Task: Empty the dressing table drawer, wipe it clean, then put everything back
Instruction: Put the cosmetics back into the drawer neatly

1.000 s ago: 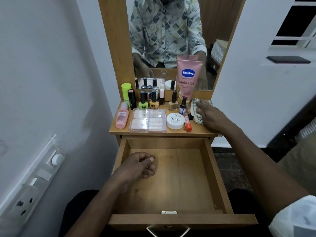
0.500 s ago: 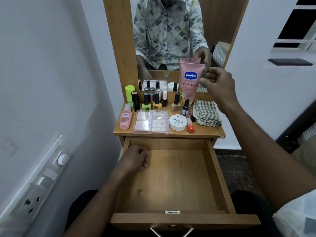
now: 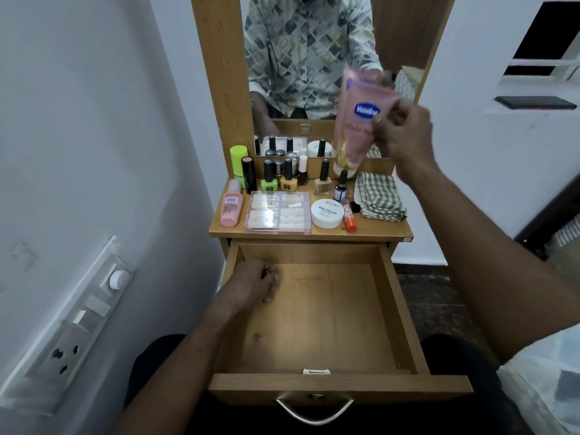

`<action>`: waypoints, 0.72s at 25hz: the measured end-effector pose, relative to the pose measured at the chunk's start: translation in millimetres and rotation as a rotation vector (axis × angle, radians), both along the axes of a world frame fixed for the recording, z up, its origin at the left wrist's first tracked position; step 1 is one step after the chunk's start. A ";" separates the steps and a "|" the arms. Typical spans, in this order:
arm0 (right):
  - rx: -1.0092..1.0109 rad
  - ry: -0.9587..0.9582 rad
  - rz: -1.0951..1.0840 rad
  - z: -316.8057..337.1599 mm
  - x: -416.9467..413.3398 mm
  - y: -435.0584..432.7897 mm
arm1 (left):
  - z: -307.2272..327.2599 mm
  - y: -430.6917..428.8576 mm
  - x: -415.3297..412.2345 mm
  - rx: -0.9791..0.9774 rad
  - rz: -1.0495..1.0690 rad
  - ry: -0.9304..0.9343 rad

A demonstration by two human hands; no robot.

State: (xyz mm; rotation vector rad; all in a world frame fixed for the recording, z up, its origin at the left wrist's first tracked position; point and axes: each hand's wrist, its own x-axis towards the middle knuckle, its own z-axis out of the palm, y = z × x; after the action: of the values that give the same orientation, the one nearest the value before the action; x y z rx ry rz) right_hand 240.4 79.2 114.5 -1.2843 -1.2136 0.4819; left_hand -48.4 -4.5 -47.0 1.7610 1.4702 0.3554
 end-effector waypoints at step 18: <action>-0.654 -0.301 0.214 -123.4 -26.1 -145.3 | 11.5 -44.3 71.0 -0.485 -0.053 -0.484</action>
State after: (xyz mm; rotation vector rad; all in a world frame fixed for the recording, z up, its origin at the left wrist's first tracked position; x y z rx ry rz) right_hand 214.3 -66.1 -8.9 -1.8338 -1.5200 0.9173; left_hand 22.6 -48.8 -35.5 1.2156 1.0489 0.3339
